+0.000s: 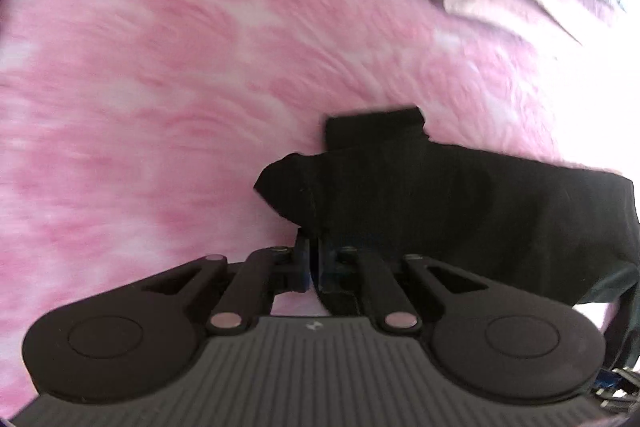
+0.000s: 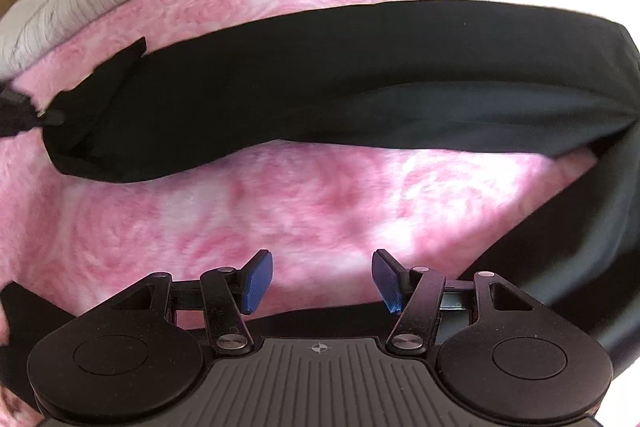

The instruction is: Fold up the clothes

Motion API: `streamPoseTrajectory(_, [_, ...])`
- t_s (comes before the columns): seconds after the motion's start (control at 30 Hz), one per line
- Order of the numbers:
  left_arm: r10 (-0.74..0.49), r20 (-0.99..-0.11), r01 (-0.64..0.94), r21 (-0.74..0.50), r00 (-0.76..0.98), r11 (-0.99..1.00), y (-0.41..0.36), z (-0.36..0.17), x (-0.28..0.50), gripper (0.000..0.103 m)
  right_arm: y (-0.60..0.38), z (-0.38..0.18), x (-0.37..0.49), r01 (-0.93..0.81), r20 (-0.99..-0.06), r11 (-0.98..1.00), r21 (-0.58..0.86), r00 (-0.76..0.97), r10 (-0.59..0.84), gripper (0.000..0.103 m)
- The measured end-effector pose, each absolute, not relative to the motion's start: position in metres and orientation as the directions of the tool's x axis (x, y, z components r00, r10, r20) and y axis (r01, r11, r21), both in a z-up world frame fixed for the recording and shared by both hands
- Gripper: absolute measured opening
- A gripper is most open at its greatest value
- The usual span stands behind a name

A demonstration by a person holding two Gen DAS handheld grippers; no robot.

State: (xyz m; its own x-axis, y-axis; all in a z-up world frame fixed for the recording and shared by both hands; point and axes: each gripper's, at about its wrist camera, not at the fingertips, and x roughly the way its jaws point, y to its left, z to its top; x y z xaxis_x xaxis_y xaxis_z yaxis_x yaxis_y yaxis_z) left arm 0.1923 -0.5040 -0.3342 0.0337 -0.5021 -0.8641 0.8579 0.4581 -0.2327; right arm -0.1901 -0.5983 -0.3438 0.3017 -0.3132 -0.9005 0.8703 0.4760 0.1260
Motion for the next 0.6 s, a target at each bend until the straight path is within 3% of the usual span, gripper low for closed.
streamPoseTrajectory(0.07, [-0.507, -0.861, 0.842, -0.242, 0.043, 0.482, -0.468, -0.321, 0.2, 0.01, -0.593, -0.338, -0.186, 0.87, -0.895, 0.477, 0.126, 0.308, -0.324, 0.059])
streamPoseTrajectory(0.17, [-0.465, -0.883, 0.81, -0.225, 0.065, 0.541, -0.426, -0.324, 0.205, 0.029, -0.589, -0.335, -0.182, 0.87, -0.889, 0.47, 0.147, 0.325, -0.323, 0.059])
streamPoseTrajectory(0.37, [-0.355, -0.916, 0.765, -0.092, 0.185, 0.638, -0.392, -0.343, 0.217, 0.023, -0.591, -0.34, -0.181, 0.857, -0.888, 0.49, 0.159, 0.341, -0.308, 0.059])
streamPoseTrajectory(0.6, [-0.389, -0.911, 0.846, -0.097, 0.137, 0.524, -0.397, -0.33, 0.191, 0.025, -0.595, -0.345, -0.222, 0.901, -0.91, 0.397, 0.176, 0.303, -0.284, 0.059])
